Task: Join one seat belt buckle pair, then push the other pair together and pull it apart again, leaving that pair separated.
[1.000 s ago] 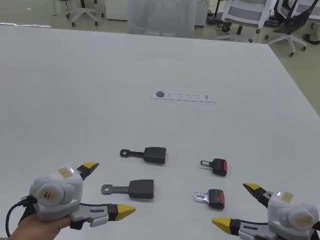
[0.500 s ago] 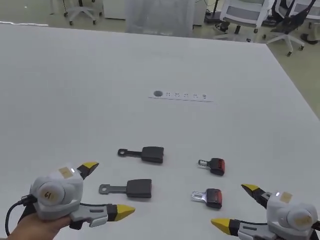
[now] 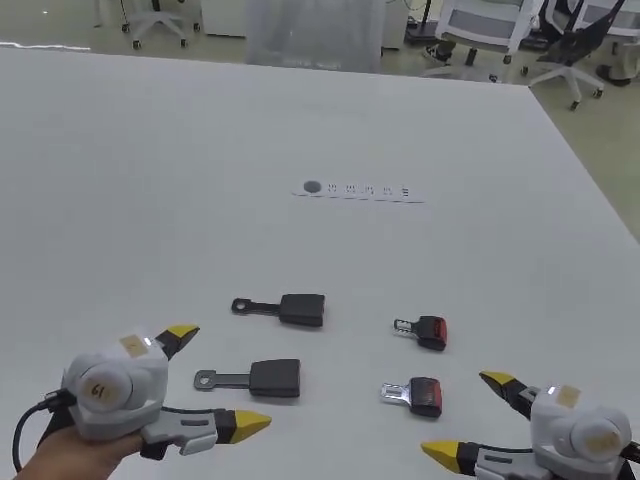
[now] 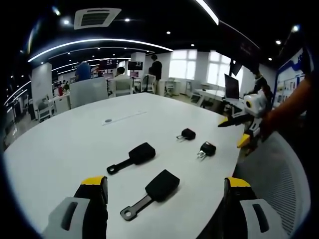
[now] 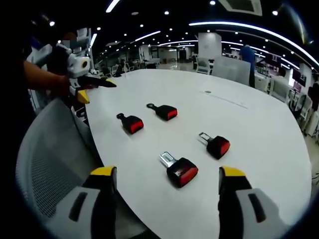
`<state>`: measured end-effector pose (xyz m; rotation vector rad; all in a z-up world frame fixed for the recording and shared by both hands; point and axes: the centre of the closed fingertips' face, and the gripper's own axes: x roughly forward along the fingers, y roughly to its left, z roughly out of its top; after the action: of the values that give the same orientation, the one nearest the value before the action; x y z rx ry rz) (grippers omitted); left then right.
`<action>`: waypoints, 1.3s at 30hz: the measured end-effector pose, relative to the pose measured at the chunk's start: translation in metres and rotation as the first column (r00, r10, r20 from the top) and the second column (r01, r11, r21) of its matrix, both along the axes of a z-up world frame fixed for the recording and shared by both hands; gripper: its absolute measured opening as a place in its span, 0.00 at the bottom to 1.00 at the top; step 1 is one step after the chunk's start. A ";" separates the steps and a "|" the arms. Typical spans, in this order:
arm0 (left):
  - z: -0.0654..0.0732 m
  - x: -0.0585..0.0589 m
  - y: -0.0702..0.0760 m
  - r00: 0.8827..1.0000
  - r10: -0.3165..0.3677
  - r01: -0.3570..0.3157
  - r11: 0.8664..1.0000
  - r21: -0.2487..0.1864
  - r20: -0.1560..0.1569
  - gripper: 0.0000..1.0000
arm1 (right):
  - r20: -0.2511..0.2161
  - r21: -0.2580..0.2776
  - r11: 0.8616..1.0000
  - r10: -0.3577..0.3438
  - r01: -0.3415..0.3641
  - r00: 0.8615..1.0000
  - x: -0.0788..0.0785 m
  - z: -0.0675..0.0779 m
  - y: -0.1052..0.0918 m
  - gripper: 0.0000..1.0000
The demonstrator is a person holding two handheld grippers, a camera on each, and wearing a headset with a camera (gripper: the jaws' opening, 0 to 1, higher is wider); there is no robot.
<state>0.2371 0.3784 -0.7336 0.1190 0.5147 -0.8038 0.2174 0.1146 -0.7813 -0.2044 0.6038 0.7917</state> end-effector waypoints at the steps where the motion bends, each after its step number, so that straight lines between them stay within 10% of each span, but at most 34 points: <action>1: 0.000 0.000 0.000 1.000 -0.001 0.001 1.000 -0.001 0.000 0.99 | -0.001 -0.002 1.000 0.001 -0.001 1.000 0.000 0.000 0.000 0.85; 39: -0.036 0.026 -0.010 0.994 -0.095 0.099 0.992 0.073 -0.052 0.97 | -0.106 -0.089 0.973 0.205 -0.214 0.973 0.025 -0.032 0.011 0.77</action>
<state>0.2635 0.3680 -0.7693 0.1958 0.5890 -0.8844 0.2428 0.1261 -0.8136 -0.3277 0.7216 0.9804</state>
